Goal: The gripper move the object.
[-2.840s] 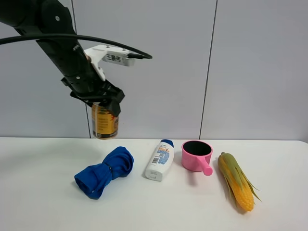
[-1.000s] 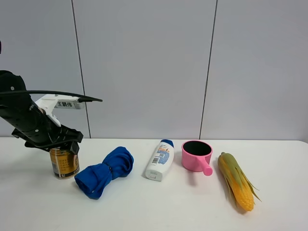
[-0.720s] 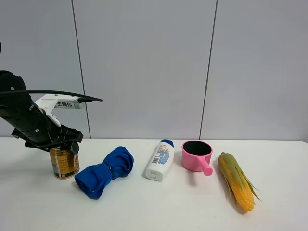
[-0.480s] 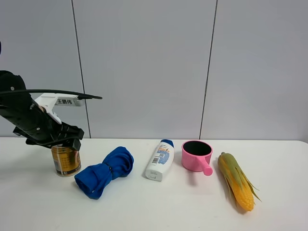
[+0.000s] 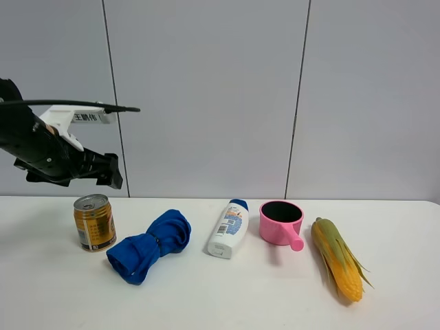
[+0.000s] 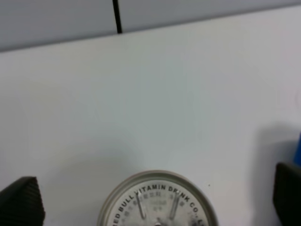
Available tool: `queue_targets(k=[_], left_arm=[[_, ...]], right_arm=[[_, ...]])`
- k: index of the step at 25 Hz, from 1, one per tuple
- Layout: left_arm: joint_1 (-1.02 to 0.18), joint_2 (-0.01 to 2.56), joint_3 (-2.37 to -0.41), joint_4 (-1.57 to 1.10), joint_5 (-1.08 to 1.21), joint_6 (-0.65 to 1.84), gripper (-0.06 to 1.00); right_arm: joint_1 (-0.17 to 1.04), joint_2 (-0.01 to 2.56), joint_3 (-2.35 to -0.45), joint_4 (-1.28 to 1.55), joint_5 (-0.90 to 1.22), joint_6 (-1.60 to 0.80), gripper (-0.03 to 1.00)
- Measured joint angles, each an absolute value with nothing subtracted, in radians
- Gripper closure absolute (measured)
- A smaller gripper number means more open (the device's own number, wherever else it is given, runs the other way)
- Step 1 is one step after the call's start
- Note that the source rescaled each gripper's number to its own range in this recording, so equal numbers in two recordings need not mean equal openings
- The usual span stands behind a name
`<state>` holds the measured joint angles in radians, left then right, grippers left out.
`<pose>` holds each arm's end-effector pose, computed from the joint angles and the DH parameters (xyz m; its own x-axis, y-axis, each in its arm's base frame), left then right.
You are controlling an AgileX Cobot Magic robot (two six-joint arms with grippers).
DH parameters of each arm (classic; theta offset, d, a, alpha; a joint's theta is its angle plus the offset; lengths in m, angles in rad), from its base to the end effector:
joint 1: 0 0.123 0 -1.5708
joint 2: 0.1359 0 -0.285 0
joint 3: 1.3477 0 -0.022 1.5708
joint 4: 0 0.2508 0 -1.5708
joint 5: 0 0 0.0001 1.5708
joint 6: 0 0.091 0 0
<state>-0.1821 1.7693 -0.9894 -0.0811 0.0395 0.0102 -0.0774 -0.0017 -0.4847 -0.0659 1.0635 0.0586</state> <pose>0.3621 -0.0670 0.1881 -0.6687 0.0512 -0.7418 0.1365 0.9891 -0.0548 -0.0040 -0.0050 0.2729 -0.4648 0.0626 -0.8832 0.1402 0.9901 -0.0036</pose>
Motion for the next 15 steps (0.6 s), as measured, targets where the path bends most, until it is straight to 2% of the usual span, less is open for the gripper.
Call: queue_targets(k=[11, 15], left_arm=[[-0.18, 1.377, -0.989, -0.025, 0.324, 0.01, -0.04], [-0.124, 1.274, -0.989, 0.043, 0.49, 0.01, -0.04]], right_arm=[[-0.077, -0.002, -0.485, -0.066, 1.064, 0.059, -0.03], [-0.077, -0.002, -0.485, -0.066, 1.064, 0.059, -0.03]])
